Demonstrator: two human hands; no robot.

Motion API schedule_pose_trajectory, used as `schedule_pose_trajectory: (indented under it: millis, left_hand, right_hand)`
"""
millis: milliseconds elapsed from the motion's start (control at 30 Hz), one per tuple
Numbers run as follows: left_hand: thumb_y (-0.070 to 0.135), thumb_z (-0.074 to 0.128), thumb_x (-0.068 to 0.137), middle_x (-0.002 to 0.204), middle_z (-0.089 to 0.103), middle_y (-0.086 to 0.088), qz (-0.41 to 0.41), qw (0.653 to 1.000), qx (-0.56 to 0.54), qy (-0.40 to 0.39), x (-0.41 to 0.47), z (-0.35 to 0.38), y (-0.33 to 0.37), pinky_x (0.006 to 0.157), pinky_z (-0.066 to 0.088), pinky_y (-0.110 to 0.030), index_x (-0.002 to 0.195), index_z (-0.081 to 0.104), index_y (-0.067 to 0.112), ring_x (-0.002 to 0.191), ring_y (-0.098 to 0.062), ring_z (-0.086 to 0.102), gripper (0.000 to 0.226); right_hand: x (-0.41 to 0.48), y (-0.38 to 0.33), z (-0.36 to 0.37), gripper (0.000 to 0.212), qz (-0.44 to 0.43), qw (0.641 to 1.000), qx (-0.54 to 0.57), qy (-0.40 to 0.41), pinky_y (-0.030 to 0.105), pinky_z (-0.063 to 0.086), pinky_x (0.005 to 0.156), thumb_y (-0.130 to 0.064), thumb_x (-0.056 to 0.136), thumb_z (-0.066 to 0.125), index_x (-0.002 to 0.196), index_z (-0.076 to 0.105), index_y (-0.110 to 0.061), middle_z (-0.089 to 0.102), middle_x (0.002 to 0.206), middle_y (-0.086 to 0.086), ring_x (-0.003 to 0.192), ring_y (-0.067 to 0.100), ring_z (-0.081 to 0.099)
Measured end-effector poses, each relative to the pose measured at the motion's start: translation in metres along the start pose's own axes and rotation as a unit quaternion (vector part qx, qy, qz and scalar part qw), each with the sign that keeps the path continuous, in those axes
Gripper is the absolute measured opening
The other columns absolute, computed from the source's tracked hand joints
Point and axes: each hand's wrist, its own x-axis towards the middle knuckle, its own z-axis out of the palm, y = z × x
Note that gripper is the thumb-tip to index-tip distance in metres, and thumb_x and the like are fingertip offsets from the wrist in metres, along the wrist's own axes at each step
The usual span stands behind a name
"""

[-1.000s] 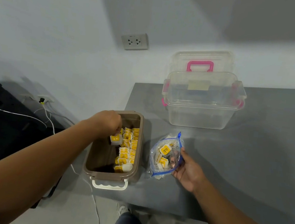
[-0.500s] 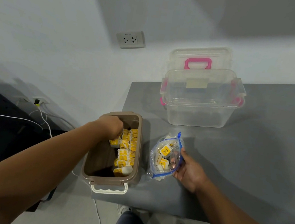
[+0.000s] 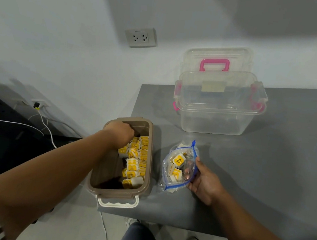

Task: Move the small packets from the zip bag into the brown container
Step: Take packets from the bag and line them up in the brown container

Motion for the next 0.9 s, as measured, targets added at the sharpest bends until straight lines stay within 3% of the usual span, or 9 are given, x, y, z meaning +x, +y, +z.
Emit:
schedule_pose_trajectory:
  millis: [600, 700, 767, 833, 900]
  left_hand:
    - [0.012, 0.048, 0.095, 0.098, 0.071, -0.002, -0.020, 0.999, -0.032, 0.020, -0.010, -0.003, 0.000, 0.075, 0.058, -0.036, 0.095, 0.068, 0.015, 0.089, -0.023, 0.068, 0.020]
    - [0.012, 0.052, 0.093, 0.092, 0.066, -0.003, -0.042, 0.994, -0.099, 0.023, -0.016, -0.015, -0.006, 0.066, 0.049, -0.032, 0.089, 0.066, 0.012, 0.080, -0.021, 0.061, 0.014]
    - [0.017, 0.060, 0.089, 0.086, 0.064, 0.000, -0.053, 0.984, -0.163, 0.049, -0.023, -0.030, -0.012, 0.067, 0.052, -0.032, 0.094, 0.071, 0.014, 0.077, -0.019, 0.060, 0.012]
    - [0.024, 0.069, 0.087, 0.089, 0.069, 0.005, -0.052, 0.958, -0.265, 0.097, -0.035, -0.050, -0.014, 0.072, 0.053, -0.030, 0.095, 0.075, 0.025, 0.081, -0.016, 0.063, 0.010]
    - [0.026, 0.073, 0.086, 0.084, 0.069, 0.013, -0.041, 0.910, -0.386, 0.143, -0.052, -0.071, -0.005, 0.072, 0.048, -0.023, 0.090, 0.075, 0.028, 0.080, -0.007, 0.064, 0.005]
  right_hand:
    - [0.008, 0.004, -0.006, 0.049, -0.005, 1.000, -0.004, 0.015, 0.043, 0.062, 0.078, -0.040, 0.099, 0.053, 0.132, 0.062, -0.006, 0.069, 0.125, 0.020, 0.111, 0.034, 0.070]
    - [0.008, 0.004, -0.007, 0.049, -0.008, 1.000, -0.003, 0.008, 0.046, 0.060, 0.086, -0.040, 0.098, 0.055, 0.131, 0.062, -0.005, 0.067, 0.128, 0.021, 0.119, 0.037, 0.065]
    - [0.007, 0.004, -0.008, 0.049, -0.010, 1.000, -0.005, 0.001, 0.048, 0.058, 0.092, -0.040, 0.098, 0.054, 0.132, 0.062, -0.005, 0.067, 0.129, 0.021, 0.121, 0.037, 0.064]
    - [0.006, 0.004, -0.009, 0.047, -0.014, 1.000, -0.010, -0.007, 0.047, 0.058, 0.092, -0.039, 0.100, 0.052, 0.131, 0.062, -0.005, 0.067, 0.128, 0.021, 0.119, 0.037, 0.065]
    - [0.005, 0.004, -0.008, 0.046, -0.015, 1.000, -0.016, -0.006, 0.045, 0.061, 0.086, -0.039, 0.102, 0.049, 0.131, 0.063, -0.004, 0.068, 0.126, 0.021, 0.113, 0.034, 0.068]
